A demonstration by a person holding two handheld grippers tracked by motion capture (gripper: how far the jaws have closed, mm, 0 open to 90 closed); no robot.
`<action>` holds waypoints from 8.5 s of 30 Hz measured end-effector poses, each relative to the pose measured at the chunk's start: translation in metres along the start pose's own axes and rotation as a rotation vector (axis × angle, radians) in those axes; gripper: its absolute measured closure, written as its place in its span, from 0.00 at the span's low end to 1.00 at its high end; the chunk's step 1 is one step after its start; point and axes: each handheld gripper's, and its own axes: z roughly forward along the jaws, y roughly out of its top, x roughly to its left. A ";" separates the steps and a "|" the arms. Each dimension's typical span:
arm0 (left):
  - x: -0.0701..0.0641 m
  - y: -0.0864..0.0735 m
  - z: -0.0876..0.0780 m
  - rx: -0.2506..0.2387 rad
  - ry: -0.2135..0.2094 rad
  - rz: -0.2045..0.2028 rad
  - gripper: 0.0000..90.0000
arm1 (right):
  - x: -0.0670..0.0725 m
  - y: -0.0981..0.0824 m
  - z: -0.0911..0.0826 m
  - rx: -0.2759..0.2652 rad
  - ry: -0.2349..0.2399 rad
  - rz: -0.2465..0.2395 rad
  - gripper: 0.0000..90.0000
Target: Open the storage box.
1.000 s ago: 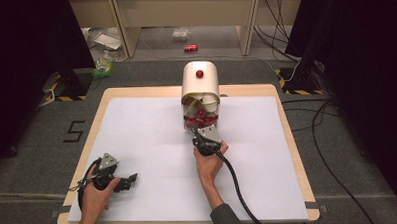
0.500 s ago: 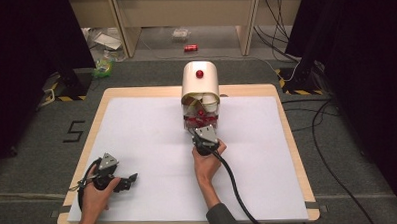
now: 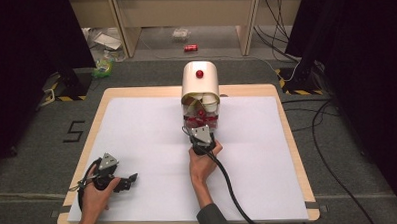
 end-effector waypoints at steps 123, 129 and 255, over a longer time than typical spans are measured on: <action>-0.002 0.000 -0.001 -0.004 0.016 0.017 0.04 | -0.016 -0.030 -0.070 -0.032 0.223 0.049 0.85; -0.002 0.000 -0.001 -0.004 0.016 0.017 0.04 | -0.031 -0.028 -0.074 -0.032 0.281 0.049 0.80; -0.002 0.000 -0.001 -0.004 0.017 0.016 0.04 | -0.074 0.002 -0.063 0.096 0.725 -0.430 0.79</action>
